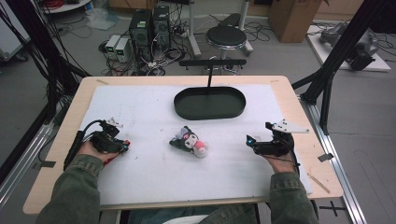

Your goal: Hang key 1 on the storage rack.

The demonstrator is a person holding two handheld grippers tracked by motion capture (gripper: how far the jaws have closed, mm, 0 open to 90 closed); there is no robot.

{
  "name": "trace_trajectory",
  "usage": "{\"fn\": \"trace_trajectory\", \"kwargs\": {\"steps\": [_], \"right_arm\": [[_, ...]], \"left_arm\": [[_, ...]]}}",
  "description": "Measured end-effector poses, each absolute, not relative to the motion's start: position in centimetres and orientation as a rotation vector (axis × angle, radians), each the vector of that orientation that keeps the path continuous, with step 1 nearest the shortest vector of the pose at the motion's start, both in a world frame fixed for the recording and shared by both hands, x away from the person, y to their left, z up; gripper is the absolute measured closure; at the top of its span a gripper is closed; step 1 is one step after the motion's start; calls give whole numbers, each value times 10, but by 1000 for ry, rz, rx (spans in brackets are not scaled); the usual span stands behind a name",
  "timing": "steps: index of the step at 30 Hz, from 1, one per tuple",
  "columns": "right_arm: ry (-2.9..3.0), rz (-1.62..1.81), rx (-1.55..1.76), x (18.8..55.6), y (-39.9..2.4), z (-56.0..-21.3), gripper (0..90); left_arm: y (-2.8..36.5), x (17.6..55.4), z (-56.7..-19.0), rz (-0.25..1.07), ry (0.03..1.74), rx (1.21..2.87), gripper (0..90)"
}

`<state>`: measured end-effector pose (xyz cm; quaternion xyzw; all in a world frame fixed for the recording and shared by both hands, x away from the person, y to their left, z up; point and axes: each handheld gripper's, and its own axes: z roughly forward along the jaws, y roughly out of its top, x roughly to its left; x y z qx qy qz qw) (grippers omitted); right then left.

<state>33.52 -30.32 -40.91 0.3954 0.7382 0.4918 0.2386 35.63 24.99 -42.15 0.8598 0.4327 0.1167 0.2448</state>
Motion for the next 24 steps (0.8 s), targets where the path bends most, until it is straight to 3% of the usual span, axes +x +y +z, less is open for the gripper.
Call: {"fn": "trace_trajectory", "kwargs": {"steps": [11,20,24], "right_arm": [[2017,1345,1085,336,-303,-410,5],[2023,1344,1089,337,-303,-410,5],[2020,1345,1093,337,-302,-410,5]], "left_arm": [[259,358,-409,234,1174,2270,747],[266,358,-376,316,1139,2152,748],[267,357,-356,414,1100,2071,748]]}}
